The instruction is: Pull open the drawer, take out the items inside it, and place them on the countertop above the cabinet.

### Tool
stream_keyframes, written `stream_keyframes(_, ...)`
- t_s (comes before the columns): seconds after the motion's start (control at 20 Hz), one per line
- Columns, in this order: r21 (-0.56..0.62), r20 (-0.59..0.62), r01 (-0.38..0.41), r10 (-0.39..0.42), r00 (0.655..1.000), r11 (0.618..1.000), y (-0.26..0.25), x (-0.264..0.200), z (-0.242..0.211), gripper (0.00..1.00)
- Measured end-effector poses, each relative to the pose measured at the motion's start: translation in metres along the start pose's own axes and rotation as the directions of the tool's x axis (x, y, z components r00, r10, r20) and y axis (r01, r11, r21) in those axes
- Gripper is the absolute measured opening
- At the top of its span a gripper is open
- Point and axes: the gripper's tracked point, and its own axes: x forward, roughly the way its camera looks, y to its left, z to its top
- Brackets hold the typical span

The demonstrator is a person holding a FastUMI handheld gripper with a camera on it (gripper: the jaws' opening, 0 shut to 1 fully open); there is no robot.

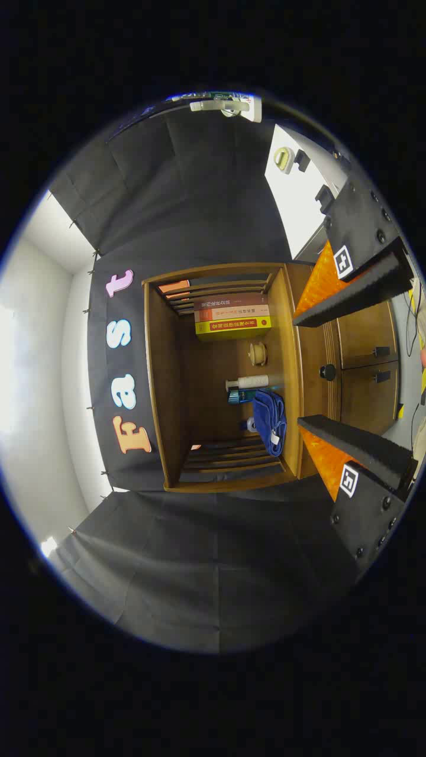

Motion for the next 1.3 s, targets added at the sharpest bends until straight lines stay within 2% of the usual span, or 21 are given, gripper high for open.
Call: stream_keyframes(1.3, -0.027, -0.002, -0.003, 0.003, 1.0, 1.0, 0.0089, -0.0009, -0.0028, 0.98)
